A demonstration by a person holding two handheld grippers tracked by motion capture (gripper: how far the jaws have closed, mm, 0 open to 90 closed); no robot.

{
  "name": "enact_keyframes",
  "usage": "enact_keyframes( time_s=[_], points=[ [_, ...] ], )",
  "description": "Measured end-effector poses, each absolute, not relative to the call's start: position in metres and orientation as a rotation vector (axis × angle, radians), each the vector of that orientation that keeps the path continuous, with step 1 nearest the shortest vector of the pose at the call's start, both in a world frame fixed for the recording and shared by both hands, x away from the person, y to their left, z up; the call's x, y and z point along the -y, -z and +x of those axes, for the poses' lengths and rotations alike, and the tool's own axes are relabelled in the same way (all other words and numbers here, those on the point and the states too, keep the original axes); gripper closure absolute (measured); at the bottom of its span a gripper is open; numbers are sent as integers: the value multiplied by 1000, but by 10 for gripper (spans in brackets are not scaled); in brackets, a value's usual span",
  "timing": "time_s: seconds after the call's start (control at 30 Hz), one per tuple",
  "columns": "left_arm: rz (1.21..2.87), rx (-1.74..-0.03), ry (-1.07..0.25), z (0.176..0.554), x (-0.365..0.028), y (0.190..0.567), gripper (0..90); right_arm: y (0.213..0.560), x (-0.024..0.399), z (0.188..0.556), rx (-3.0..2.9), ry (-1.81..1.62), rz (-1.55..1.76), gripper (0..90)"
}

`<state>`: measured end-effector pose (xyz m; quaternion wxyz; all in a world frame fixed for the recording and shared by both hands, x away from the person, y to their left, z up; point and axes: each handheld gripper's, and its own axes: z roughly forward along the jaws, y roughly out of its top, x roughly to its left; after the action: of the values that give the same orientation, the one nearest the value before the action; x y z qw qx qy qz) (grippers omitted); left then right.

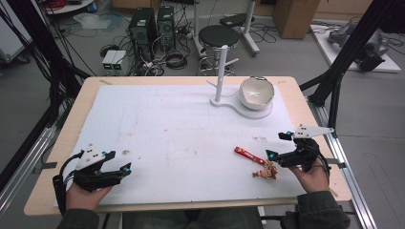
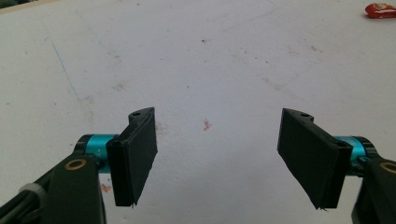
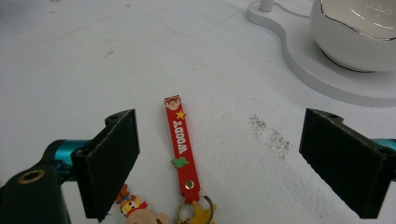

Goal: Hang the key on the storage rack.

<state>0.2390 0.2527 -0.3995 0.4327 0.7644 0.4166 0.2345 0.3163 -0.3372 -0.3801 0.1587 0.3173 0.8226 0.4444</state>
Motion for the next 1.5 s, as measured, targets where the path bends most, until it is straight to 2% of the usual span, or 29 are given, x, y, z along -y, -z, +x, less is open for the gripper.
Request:
enact_keyframes(
  time_s=[0.3,0.4,0.73,1.5],
  points=[
    [1901,-1039,-583,239,-253,400,287,371,326,331,-2398,-1241,899,187],
    [1902,-1040,-582,239,-254,400,287,376,315,339,-2473,-1191,868,255],
    [1899,-1039,-587,239,-254,399,287,394,293,348,-2592,-1073,842,354],
    [1906,-1044,-588,240,-253,400,288,422,270,354,-2730,-917,802,492]
  ],
)
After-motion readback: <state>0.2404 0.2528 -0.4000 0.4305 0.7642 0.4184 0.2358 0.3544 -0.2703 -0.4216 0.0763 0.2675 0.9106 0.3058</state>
